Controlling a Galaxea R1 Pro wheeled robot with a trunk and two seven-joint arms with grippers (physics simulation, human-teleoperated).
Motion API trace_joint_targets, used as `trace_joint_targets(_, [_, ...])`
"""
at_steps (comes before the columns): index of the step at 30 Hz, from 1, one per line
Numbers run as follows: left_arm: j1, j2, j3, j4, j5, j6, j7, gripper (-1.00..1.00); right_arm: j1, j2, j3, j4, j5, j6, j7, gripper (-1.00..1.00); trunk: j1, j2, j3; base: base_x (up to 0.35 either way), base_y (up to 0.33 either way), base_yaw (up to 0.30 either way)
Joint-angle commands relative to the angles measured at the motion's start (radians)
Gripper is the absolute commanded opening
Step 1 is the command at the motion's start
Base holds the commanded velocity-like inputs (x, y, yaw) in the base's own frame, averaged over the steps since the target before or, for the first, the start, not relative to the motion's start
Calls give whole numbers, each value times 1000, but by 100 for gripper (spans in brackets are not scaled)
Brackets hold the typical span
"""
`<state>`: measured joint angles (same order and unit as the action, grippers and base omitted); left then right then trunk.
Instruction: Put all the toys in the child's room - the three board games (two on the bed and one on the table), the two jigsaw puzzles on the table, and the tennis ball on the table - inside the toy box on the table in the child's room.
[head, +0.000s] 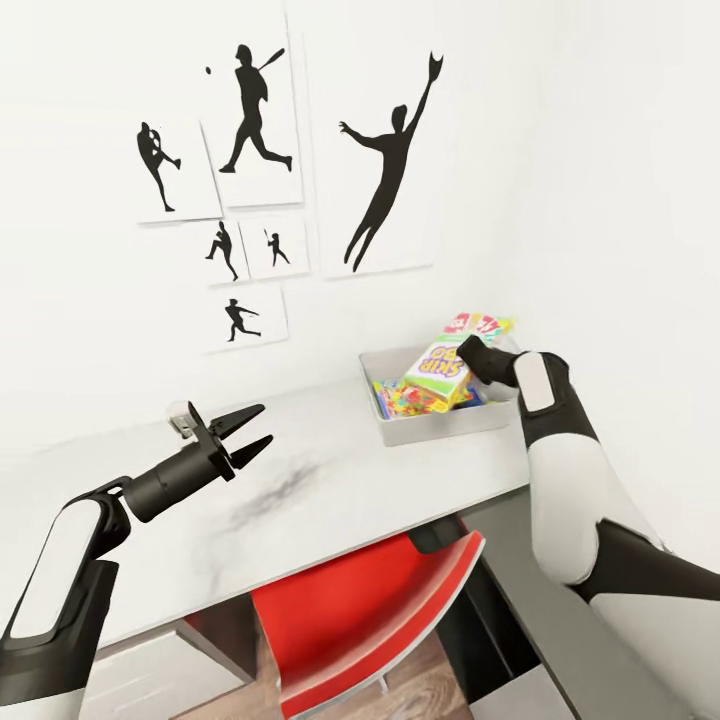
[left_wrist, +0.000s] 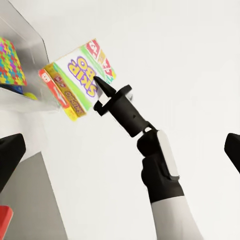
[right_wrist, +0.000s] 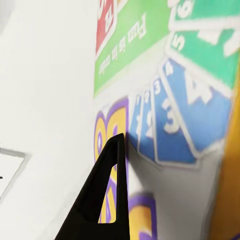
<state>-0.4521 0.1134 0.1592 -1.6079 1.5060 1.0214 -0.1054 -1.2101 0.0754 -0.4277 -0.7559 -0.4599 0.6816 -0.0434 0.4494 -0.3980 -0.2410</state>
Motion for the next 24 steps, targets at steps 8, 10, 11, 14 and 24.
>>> trace_joint_targets(8, [-3, -3, -3, 0, -10, 3, -5, 100, -136, 0, -6, 233, -183, -226, -162, -100, 1, -2, -2, 0, 0, 13])
trace_joint_targets(10, [-3, -4, -4, 0, -10, 3, -4, 100, -171, -1, -8, 306, -217, -271, -185, -100, 1, -2, -2, 0, 0, 4])
trace_joint_targets(11, [-3, -4, -4, 0, -11, 3, -4, 100, -183, -2, -8, 333, -234, -297, -194, -100, 1, -2, -2, 0, 0, 3])
trace_joint_targets(14, [-4, -5, -4, 0, -11, 3, -1, 100, -208, -4, -9, 384, -275, -375, -217, -100, 1, -2, -2, 0, 0, 2])
trace_joint_targets(24, [-6, -7, -6, 0, -14, 3, 2, 100, -251, 0, -9, 429, -317, -471, -373, -100, 1, -2, -2, 0, 0, 0])
